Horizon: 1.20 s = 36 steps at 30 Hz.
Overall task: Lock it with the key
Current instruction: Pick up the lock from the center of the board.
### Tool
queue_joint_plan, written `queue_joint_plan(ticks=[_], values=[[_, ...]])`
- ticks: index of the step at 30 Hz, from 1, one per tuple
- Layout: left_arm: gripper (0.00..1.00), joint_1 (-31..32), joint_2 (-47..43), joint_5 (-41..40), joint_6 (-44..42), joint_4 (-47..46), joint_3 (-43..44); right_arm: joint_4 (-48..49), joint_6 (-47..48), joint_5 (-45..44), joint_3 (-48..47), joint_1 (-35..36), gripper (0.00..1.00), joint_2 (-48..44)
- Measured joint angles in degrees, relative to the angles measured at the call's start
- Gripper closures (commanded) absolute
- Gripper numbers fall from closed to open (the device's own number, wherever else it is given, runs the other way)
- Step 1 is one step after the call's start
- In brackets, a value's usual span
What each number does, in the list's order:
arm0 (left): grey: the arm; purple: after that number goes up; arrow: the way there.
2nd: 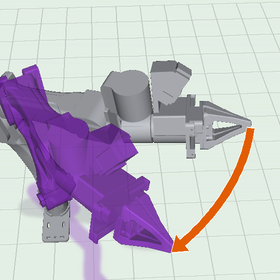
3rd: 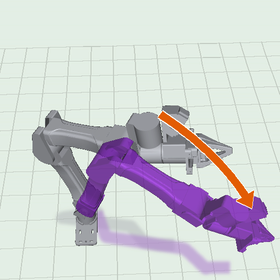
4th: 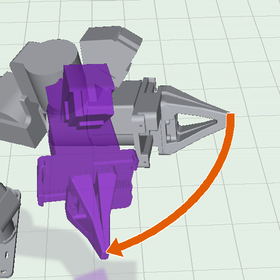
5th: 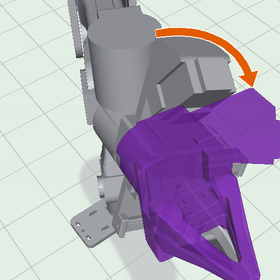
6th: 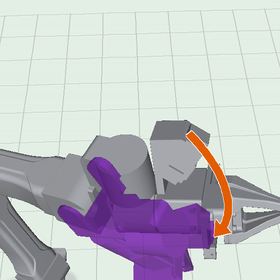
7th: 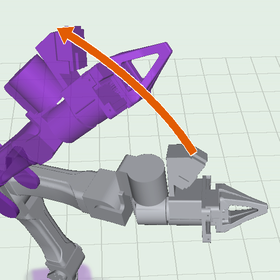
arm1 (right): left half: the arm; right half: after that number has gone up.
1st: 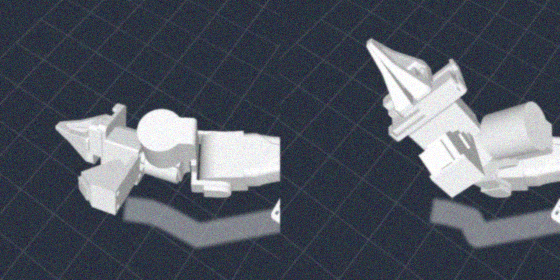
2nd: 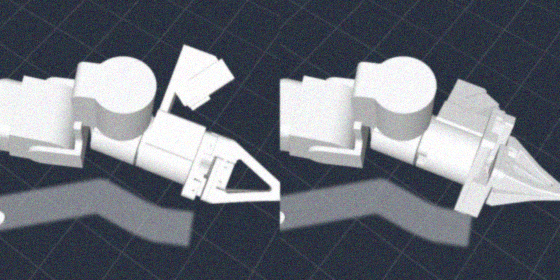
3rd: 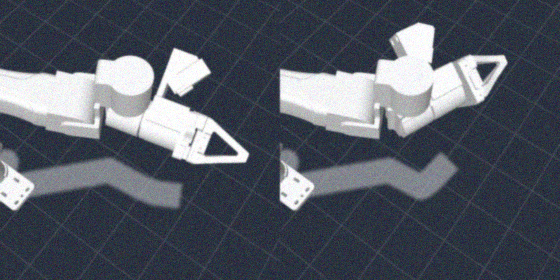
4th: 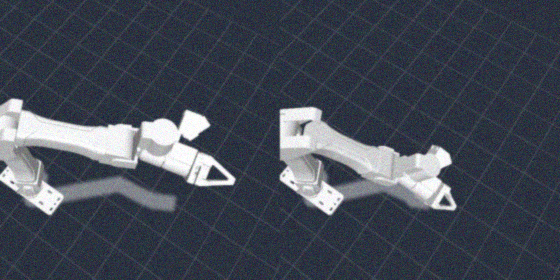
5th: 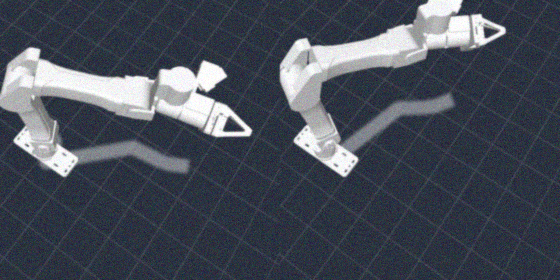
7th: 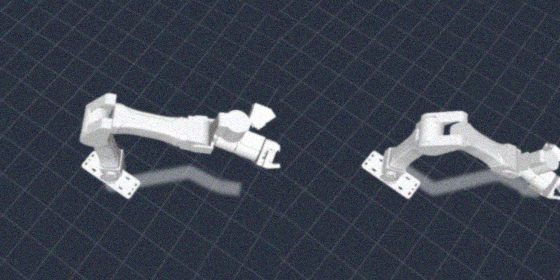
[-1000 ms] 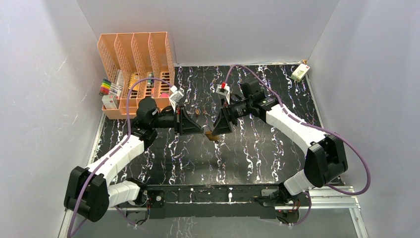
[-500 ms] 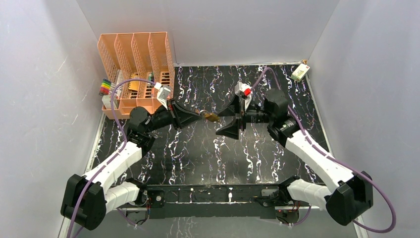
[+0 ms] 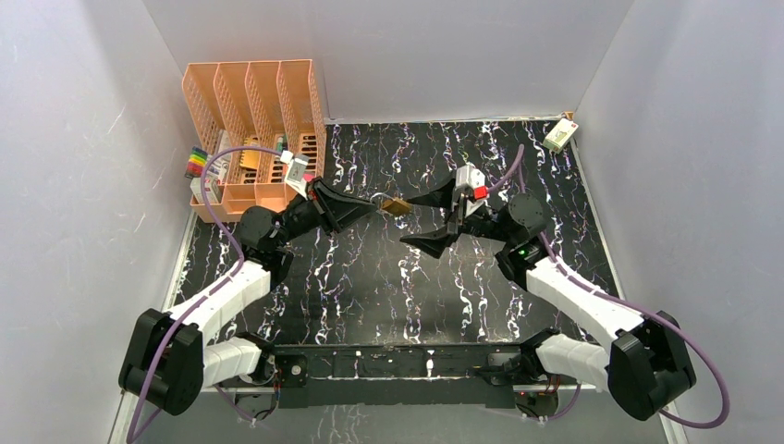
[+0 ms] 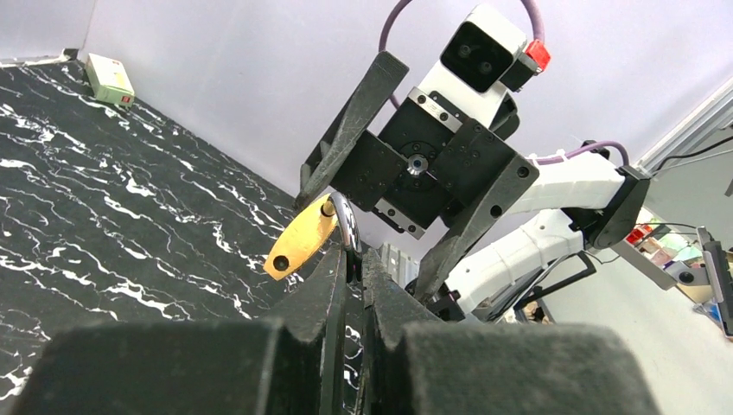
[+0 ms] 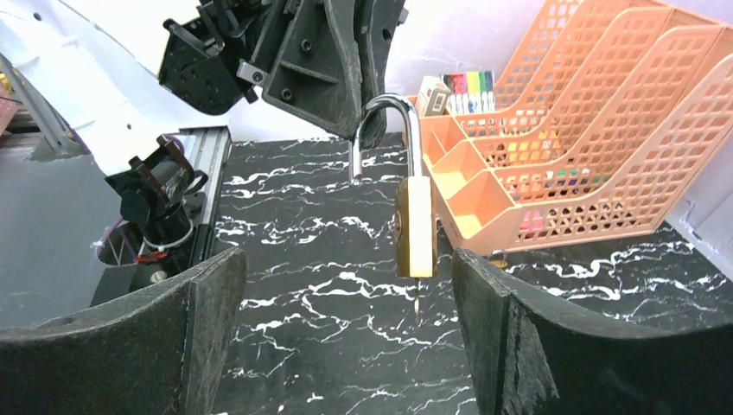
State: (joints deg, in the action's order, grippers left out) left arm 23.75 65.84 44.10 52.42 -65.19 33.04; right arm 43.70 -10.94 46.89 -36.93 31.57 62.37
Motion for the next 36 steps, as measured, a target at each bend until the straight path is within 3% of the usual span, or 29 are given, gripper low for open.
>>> queue_joint_plan(ticks=[11,19,22,23,27,32,36], values=[[1.00,0.00,0.50,0.02,1.84,-4.46,0.00,9.70,-3.23,0.17,-0.02,0.00,0.26,5.29],[1.00,0.00,2.40,0.74,2.75,-7.67,-0.04,11.52,-6.10,3.48,-3.48,-0.07,0.68,9.90],[1.00,0.00,2.91,1.95,3.08,-9.22,-0.68,11.69,-7.08,5.05,-4.66,-0.15,0.95,11.28],[1.00,0.00,2.91,2.12,3.10,-9.53,-0.83,11.74,-7.37,5.42,-4.83,-0.33,1.00,11.72],[1.00,-0.04,2.99,2.95,3.13,-10.12,-1.33,11.41,-8.13,6.10,-4.98,-0.44,1.00,12.33],[0.45,-0.09,3.17,4.96,3.30,-9.81,-1.29,3.19,-4.11,7.15,-7.02,-0.39,1.00,10.82],[0.24,-0.04,3.37,6.25,3.74,-8.74,-0.96,-12.17,2.54,9.25,-13.92,-0.13,1.00,9.94]])
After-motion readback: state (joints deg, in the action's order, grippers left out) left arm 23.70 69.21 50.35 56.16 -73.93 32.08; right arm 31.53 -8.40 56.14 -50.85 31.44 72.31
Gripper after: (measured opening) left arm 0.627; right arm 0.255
